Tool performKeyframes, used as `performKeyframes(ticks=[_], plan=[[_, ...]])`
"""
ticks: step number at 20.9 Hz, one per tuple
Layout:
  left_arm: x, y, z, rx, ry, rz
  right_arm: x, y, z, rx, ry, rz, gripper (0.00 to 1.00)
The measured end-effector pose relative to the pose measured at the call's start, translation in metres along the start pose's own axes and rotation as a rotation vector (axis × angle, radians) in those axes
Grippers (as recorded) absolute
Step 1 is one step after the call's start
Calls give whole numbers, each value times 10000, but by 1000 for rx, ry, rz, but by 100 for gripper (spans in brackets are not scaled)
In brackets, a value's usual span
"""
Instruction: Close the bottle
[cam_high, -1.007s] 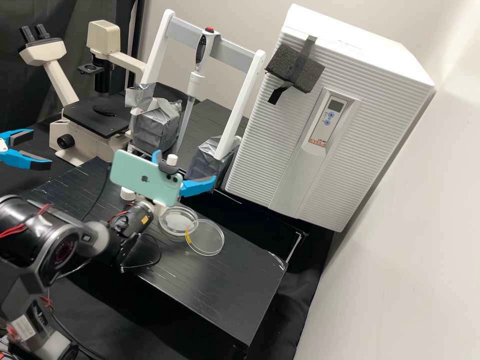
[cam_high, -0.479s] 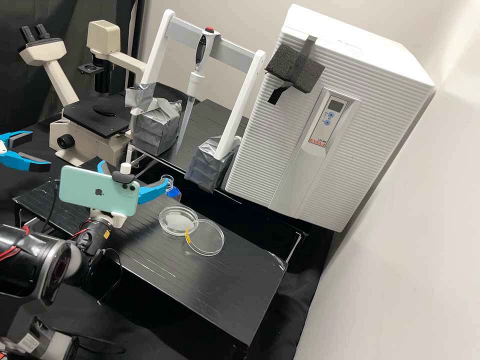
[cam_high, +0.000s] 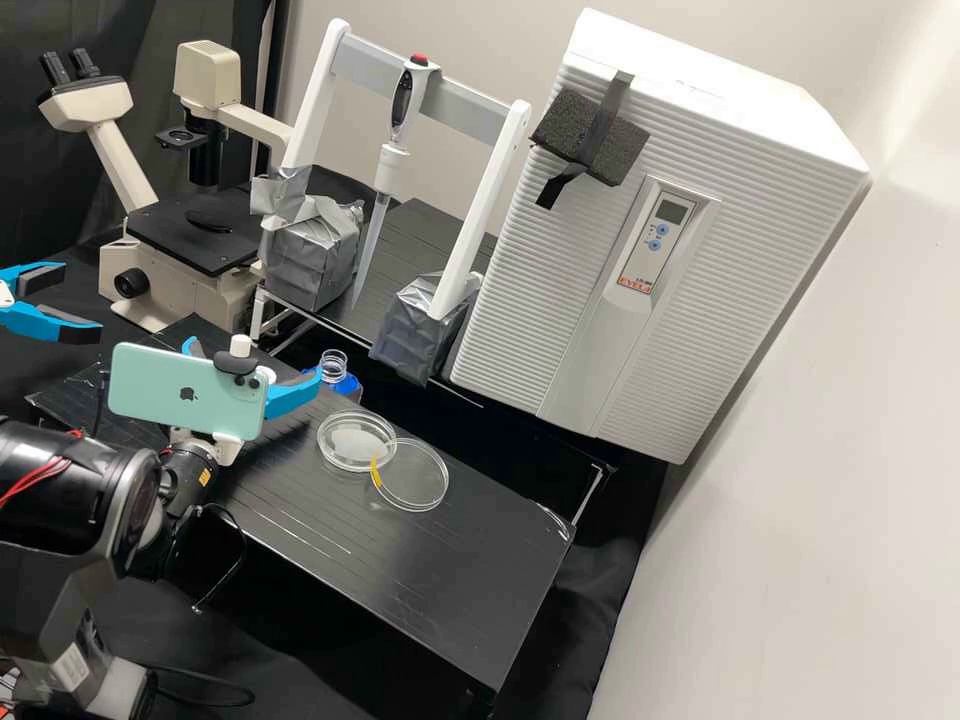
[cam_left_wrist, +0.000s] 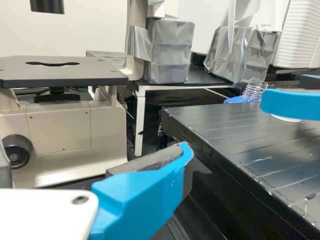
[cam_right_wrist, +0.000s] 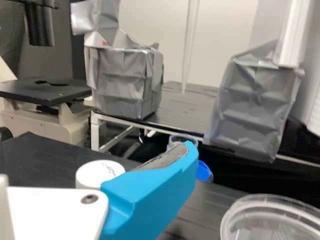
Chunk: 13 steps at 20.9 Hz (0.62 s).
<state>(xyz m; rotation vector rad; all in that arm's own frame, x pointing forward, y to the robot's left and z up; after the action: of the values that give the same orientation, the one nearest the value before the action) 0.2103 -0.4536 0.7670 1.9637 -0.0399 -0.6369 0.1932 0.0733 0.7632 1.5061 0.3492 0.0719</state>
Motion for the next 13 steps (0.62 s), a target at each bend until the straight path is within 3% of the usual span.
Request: performKeyframes(ticks=[5,11,12,13], plan=[[-9,0,-8,-8,13,6,-44,-38,34,0,-17,-18,100],[-21,19,18,-1,7,16,-87,-78,49,-1,-22,-38,100],[-19,18,23,0,4,15,-90,-80,51,-1,-23,-39,0],[-19,19,28,3,2,16,-90,-80,51,-1,-23,-39,0]])
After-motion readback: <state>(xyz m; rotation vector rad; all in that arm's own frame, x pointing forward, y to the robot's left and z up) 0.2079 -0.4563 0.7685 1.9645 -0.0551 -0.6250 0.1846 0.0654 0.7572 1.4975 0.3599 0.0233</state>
